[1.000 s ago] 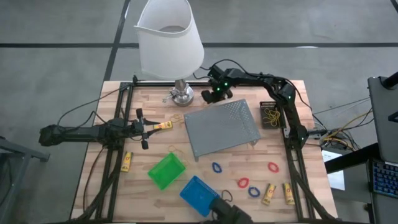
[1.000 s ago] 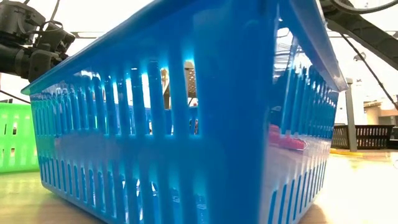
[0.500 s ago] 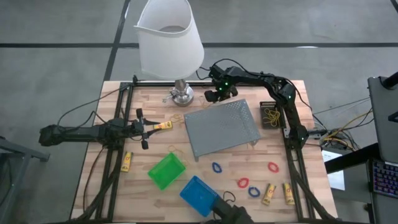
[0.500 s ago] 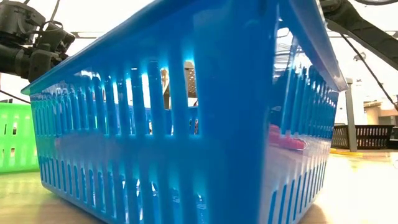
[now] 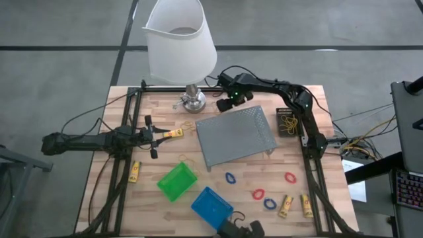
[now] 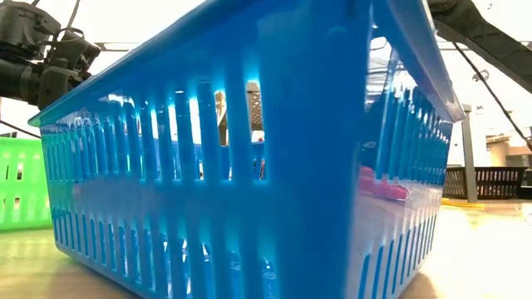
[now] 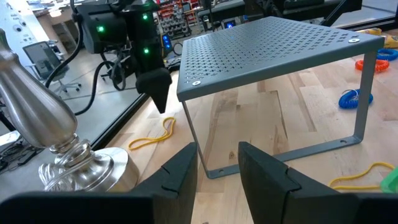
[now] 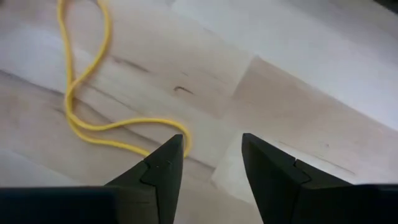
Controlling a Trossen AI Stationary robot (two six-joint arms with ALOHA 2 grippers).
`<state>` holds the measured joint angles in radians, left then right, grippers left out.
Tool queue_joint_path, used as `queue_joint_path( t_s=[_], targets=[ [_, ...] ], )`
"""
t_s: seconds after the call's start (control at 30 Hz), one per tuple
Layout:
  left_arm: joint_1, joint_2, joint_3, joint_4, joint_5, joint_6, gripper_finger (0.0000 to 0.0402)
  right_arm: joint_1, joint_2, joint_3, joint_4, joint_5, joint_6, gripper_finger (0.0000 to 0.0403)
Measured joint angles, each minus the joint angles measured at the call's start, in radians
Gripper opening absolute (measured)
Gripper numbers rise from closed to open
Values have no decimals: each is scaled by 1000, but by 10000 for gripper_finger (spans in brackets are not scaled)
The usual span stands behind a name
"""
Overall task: Pick & Place Office Desk Supplies
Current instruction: Put the yellow rubber band into the black basket
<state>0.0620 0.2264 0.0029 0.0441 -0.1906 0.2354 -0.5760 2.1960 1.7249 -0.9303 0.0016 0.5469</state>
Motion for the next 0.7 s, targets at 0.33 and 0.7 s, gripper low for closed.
queue_joint_path(
  t_s=[0.33, 0.7],
  targets=[
    [0, 0, 0, 0, 0, 0, 118, 20, 0, -25, 31, 2, 64, 141],
    [0, 0, 0, 0, 0, 0, 118, 20, 34, -34, 35, 3, 83, 138]
  ],
)
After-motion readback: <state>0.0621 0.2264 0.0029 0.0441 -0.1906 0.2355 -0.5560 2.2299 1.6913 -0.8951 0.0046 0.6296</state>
